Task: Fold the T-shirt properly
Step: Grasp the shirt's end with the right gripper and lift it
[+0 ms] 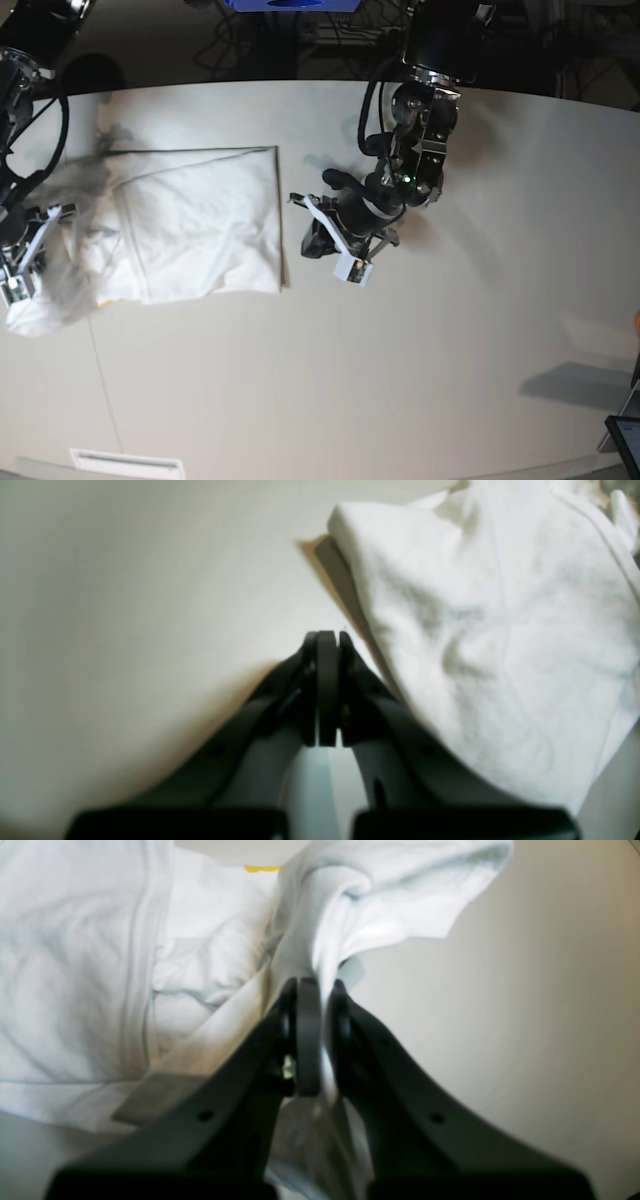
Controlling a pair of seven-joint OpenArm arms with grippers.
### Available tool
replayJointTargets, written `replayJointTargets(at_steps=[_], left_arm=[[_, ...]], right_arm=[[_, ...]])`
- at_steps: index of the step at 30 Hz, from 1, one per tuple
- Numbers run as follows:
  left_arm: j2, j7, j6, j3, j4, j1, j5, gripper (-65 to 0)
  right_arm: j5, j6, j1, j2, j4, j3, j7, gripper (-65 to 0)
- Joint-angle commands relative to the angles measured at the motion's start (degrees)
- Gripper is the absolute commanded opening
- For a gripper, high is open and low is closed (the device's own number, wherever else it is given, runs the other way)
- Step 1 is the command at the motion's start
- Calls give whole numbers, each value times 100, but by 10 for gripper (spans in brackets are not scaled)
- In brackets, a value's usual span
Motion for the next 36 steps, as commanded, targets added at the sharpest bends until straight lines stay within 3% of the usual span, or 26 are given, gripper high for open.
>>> replayJointTargets(at_steps=[1, 12, 18, 24, 36], left_arm=[[37, -15, -28, -26, 89, -106, -44, -650], [134, 38, -28, -17, 89, -220, -44, -650], [283, 46, -28, -8, 1, -255, -44, -650], [485, 38, -28, 133, -342, -370, -35, -650], [459, 38, -28, 361, -254, -378, -35, -650]], right_arm=[[39, -33, 80, 101, 111, 42, 128, -650], [30, -33, 80, 110, 243, 42, 128, -650], [-708, -164, 115, 84, 252, 7, 172, -650], [-717, -182, 115, 224, 252, 42, 172, -650], [-726, -261, 229, 400, 208, 77, 172, -650]])
